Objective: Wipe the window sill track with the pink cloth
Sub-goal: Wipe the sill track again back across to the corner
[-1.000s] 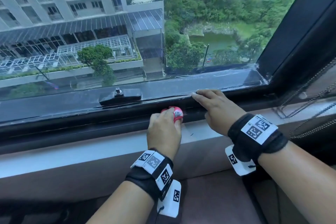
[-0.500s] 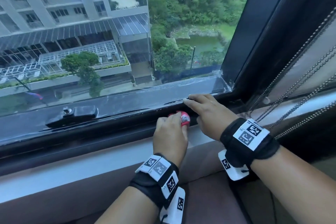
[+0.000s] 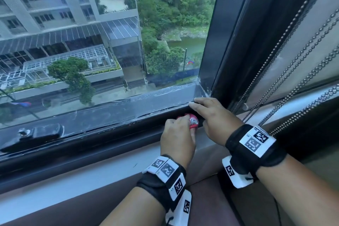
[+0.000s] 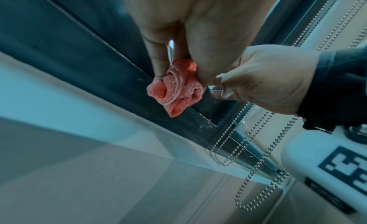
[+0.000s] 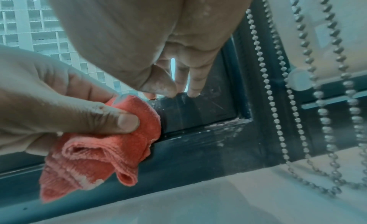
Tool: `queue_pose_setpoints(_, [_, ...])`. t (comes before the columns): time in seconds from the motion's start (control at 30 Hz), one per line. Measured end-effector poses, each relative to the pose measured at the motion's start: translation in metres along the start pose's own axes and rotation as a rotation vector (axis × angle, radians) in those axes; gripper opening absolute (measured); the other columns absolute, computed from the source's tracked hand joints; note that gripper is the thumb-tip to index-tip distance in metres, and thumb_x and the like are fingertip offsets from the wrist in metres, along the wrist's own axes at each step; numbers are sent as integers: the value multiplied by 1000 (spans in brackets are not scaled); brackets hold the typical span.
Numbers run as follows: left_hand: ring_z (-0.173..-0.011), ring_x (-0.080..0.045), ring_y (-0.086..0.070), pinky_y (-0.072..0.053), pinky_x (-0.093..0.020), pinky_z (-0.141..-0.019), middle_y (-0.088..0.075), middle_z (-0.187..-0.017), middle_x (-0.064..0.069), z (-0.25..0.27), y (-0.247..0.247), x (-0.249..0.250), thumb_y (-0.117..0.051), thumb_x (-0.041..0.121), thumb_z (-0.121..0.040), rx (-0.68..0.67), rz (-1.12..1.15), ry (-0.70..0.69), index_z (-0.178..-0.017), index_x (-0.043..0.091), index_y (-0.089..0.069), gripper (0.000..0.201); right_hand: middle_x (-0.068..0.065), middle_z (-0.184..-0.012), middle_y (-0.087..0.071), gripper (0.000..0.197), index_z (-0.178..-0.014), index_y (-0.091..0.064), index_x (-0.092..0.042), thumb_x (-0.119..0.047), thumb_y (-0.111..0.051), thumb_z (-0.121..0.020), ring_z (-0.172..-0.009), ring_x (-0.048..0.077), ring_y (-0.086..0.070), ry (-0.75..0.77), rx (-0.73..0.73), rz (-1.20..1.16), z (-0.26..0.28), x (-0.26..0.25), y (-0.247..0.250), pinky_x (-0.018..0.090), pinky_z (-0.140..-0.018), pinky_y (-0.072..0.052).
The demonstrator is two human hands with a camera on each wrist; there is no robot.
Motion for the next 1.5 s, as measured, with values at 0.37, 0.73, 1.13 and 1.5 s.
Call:
queue_pose_setpoints(0.37, [-97, -25, -50, -41, -31, -78, -65, -99, 0, -11, -12, 11, -50, 25, -94, -90, -17, 1, -103, 16, -59, 15, 9, -140, -49, 66, -133, -53, -8, -7, -30, -71, -133, 24, -41, 27, 66, -74, 7, -4, -4, 37, -111, -35])
queue_pose_setpoints(0.73, [-97, -25, -50, -40, -30, -82, -65, -106, 0, -9, -12, 16, -46, 25, -96, -90, -17, -58, -116, 17, -57, 24, 6, -144, -40, 62, -141, -40, -10, 5, -48, -81, -130, 24, -43, -60, -21, -95, 26, 11, -19, 39, -104, -40])
queue_pose_setpoints(1.13, [-73, -28, -63, -54, -49, -77, -66, -74, -7, -28, -3, -21, -50, 46, -87, -225, 582, 354, -71, 15, -58, 36, 4, -157, -19, 93, -150, -16, -16, -29, -65, -72, -143, 18, -21, -83, 20, -193, 28, -22, -20, 27, -116, -19])
queue_pose_setpoints(1.5, [-97, -30, -61, -50, -51, -92, -67, -98, -10, -17, 129, -56, -35, 23, -93, -158, 405, 71, -77, 20, -55, 26, 3, -98, -64, 60, -136, -43, -31, -19, -64, -81, -86, 28, -61, 39, 305, -2, -21, -122, 38, 38, -71, -55])
Point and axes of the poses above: each hand's wrist, its own z-axis away from the middle knuckle, its own y-axis out of the back of the hand, x = y × z, the point moved 9 cm from there along -z, towards the middle knuckle
